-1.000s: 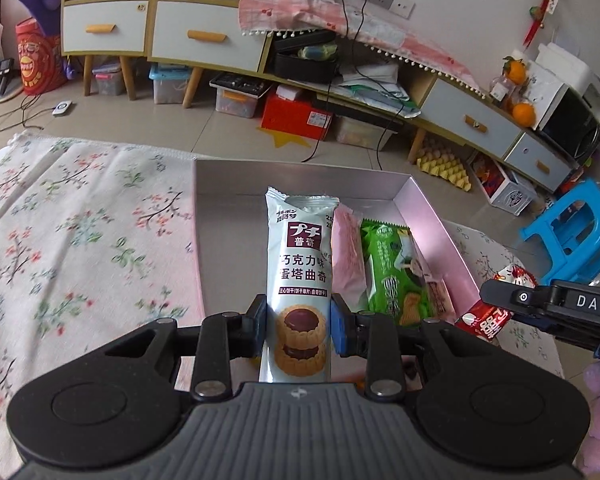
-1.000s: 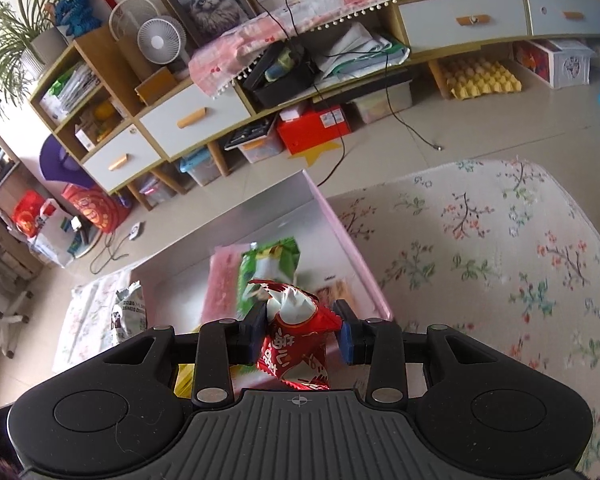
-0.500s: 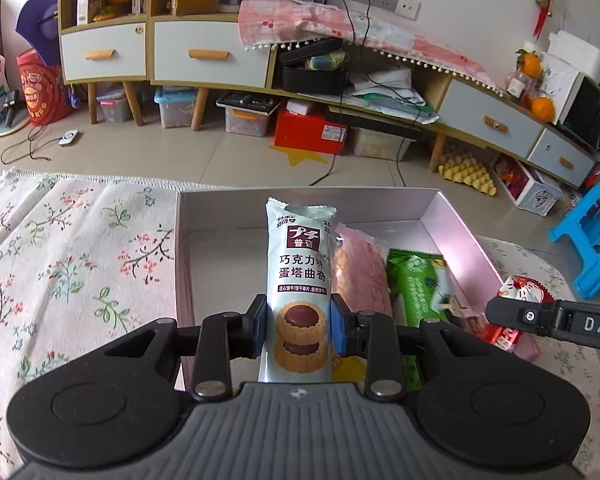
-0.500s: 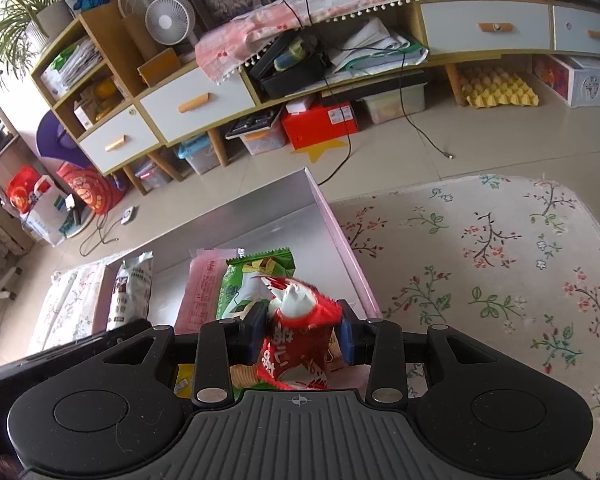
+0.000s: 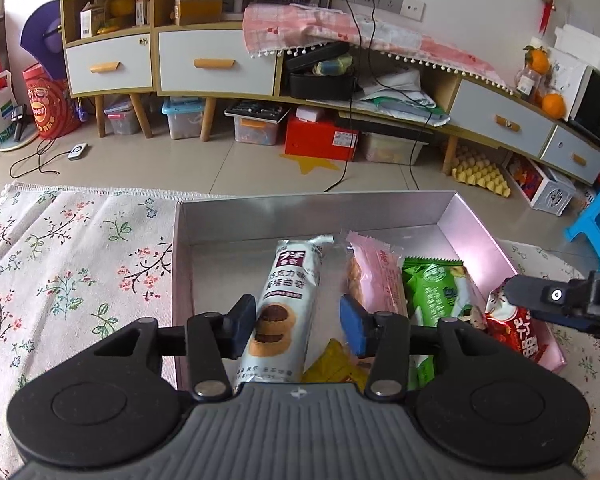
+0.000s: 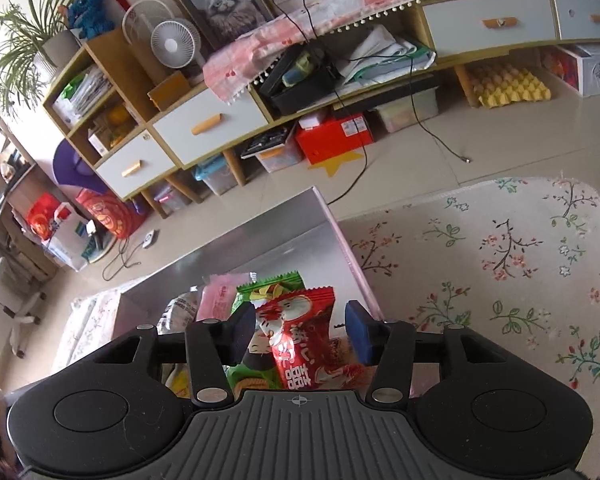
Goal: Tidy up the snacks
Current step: 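Release the cookie bar into the pink box with the left tool while the right tool drops the red bag, then move both open tools back over the remaining snacks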
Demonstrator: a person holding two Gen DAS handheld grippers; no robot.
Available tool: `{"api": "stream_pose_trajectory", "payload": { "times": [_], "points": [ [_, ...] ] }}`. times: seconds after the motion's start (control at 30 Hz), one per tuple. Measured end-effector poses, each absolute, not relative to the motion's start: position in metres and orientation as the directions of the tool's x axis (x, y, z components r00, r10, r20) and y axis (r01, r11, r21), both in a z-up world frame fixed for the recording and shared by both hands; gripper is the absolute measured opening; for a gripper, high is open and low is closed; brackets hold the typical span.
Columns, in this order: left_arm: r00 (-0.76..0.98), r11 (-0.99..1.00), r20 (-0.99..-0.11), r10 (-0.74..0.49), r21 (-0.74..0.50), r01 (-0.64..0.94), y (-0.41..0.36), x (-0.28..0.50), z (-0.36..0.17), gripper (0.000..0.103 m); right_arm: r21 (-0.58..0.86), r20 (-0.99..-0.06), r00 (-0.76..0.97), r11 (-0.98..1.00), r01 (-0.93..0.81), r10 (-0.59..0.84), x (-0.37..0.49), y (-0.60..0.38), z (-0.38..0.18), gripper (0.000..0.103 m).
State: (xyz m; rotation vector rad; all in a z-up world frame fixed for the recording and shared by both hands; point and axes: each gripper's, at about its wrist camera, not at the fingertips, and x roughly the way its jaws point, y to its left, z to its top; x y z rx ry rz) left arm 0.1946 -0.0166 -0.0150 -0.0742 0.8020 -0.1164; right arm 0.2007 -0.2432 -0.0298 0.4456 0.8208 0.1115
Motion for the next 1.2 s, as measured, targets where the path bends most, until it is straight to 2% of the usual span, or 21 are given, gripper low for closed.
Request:
{"api": "stream_pose_trajectory", "payload": {
  "times": [0.3,0.43,0.7,0.87,1.0,1.2],
  "points": [
    [0.677,0.991,-0.724,-0.134,-0.109,0.079,-0.014,0.191,-0.011,0.054,0.428,-0.685,0.681,0.9,0.086,0.261,0.196,-0.245,-0.021,0.054],
    [0.685,0.991,-0.717,-0.129,-0.108,0.074,-0.013,0.181,-0.006,0.063,0.418,-0.689,0.677,0.905,0.079,0.259,0.19,-0.241,-0.012,0.059],
    [0.684,0.991,-0.717,-0.135,-0.099,0.091,-0.015,0.161,0.008,0.074,0.383,-0.697,0.671,0.922,0.053,0.251,0.168,-0.229,0.009,0.066],
    [0.676,0.989,-0.722,-0.148,-0.097,0.113,-0.014,0.146,0.015,0.086,0.361,-0.701,0.671,0.932,0.038,0.244,0.149,-0.224,0.021,0.067],
    [0.669,0.988,-0.728,-0.151,-0.092,0.123,-0.011,0.133,0.018,0.093,0.345,-0.704,0.67,0.938,0.036,0.233,0.134,-0.222,0.029,0.077],
    [0.642,0.989,-0.752,-0.148,-0.096,0.116,-0.005,0.115,0.019,0.097,0.318,-0.715,0.662,0.948,0.022,0.224,0.106,-0.221,0.038,0.082]
  ]
}}
